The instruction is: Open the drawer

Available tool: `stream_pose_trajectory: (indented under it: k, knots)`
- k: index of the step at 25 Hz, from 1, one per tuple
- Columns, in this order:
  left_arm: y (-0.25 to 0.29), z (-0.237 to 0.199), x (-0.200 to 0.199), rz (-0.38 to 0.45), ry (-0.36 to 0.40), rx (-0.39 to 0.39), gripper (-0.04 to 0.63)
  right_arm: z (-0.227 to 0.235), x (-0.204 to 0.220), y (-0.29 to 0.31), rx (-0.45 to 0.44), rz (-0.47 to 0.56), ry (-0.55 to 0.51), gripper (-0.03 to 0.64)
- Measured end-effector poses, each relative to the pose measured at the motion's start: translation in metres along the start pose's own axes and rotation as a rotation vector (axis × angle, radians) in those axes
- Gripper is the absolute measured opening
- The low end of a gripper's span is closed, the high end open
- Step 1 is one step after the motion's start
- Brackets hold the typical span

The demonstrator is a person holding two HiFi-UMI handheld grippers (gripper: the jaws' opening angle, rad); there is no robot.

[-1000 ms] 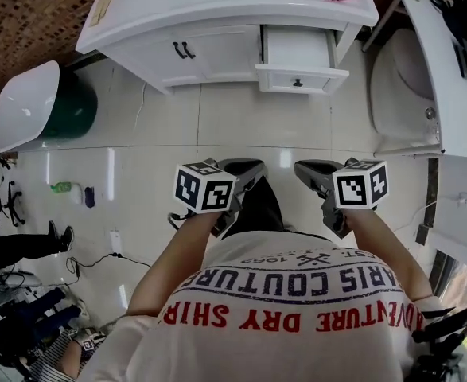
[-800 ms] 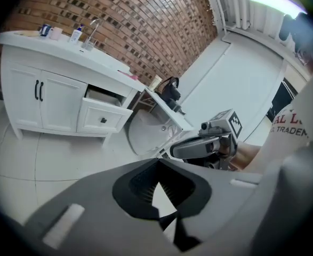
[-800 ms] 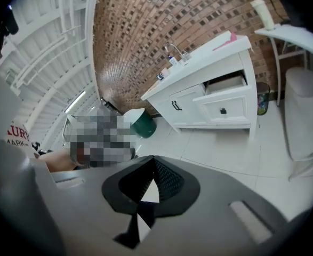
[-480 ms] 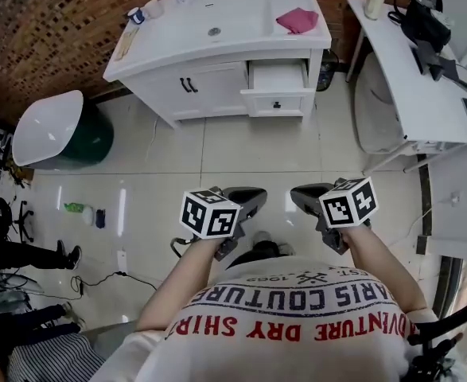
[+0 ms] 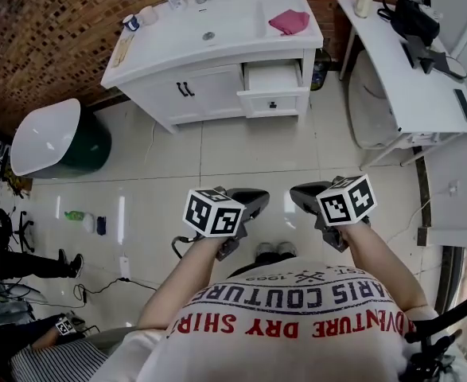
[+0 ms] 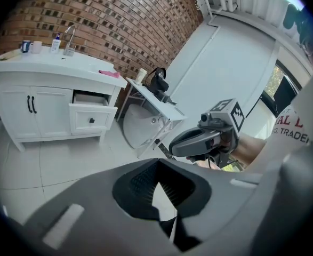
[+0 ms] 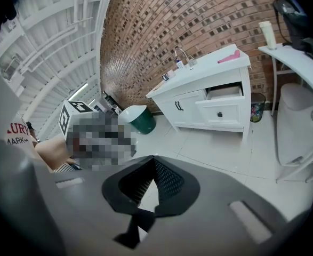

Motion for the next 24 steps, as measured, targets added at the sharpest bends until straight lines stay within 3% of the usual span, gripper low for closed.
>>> stream_pose_trajectory:
  k: [24]
  knots:
    - [-0.014,-0.012,0.018,-0.032,0.016,0.039,-0.015,-0.018,0.006,0.025,0.016,-0.031,0.015,0.006]
Point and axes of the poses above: the fingertips, and each gripper's own axes: y forward along the fingers, z to its right, x out of its underside, the point moved 1 cm from there along -y, backward along the fingers, and after that the axes turned 14 degrees about -y, right-handed, at the moved point
